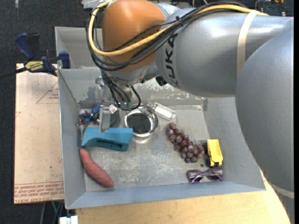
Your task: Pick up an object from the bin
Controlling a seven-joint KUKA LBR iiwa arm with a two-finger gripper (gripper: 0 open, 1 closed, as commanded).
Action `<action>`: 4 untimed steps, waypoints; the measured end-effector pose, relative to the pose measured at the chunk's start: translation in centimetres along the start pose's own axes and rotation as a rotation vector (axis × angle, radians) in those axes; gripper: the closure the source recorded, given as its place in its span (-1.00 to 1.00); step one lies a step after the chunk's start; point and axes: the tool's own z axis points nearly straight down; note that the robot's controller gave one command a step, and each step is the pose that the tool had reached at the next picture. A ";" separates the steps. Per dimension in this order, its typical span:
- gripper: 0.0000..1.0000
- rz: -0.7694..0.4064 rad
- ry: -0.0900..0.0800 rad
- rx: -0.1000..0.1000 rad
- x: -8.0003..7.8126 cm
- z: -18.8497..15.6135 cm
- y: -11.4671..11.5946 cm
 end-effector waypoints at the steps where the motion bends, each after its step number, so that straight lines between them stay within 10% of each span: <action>1: -1.00 0.005 -0.007 -0.001 -0.2 -0.5 -0.2; 2: -1.00 -0.024 -0.008 -0.003 1.7 12.8 -3.8; 3: -1.00 -0.021 -0.016 -0.006 1.7 8.9 -5.6; 4: -1.00 0.097 -0.004 -0.004 2.8 14.3 -4.4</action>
Offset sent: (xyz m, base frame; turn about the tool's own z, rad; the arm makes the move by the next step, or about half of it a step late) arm -0.0239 -0.0511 -0.1721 -0.0334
